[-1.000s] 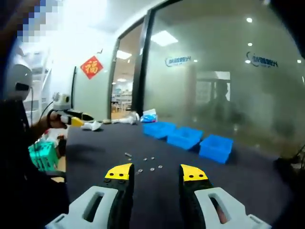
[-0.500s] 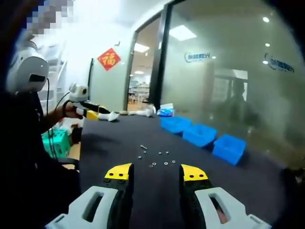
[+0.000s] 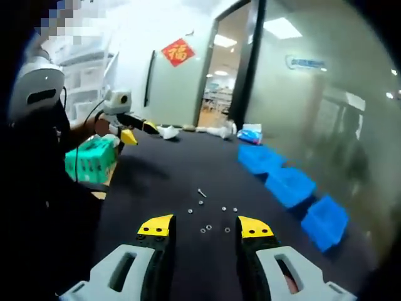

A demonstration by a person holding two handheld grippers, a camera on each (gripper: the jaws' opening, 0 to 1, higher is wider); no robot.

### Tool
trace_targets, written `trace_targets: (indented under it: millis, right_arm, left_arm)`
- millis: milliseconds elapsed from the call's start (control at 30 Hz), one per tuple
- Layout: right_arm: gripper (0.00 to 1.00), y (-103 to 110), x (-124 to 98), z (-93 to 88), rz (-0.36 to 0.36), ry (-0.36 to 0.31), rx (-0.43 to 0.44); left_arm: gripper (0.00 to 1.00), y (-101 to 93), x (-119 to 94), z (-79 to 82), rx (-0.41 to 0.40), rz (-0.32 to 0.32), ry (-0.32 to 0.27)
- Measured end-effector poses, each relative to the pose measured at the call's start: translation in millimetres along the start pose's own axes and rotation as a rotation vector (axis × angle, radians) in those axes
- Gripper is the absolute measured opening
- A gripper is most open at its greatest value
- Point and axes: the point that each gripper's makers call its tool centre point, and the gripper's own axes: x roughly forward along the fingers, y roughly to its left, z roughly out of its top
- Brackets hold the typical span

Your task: Sort the screws, nuts, and washers into the corresponding bins

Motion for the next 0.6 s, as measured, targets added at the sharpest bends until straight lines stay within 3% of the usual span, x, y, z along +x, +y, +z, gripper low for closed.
trace_targets:
  millis: [100, 233, 333, 467, 600]
  right_arm:
    - [0.35, -7.1, 20.0, 8.3, 0.027, 0.041, -0.068]
    - [0.35, -9.7, 37.9, 19.1, 0.068, 0.061, -0.08]
    - [0.34, -9.7, 53.4, 19.3, 0.107, 0.105, -0.136]
    - [0.34, -2.6, 77.3, 23.1, 0.174, 0.134, -0.149]
    - [0.33, 7.7, 99.1, 16.8, 0.248, 0.208, -0.211]
  left_arm:
    - [0.46, 4.1, -1.0, -0.3, -0.004, 0.01, -0.004]
    - [0.46, 10.2, -2.9, -0.4, -0.018, 0.025, -0.012]
    - [0.46, 12.4, -4.3, -0.9, -0.019, 0.028, -0.012]
    - [0.46, 19.8, -6.9, -1.7, -0.03, 0.048, -0.019]
    - [0.46, 21.3, -8.7, -2.3, -0.032, 0.053, -0.022]
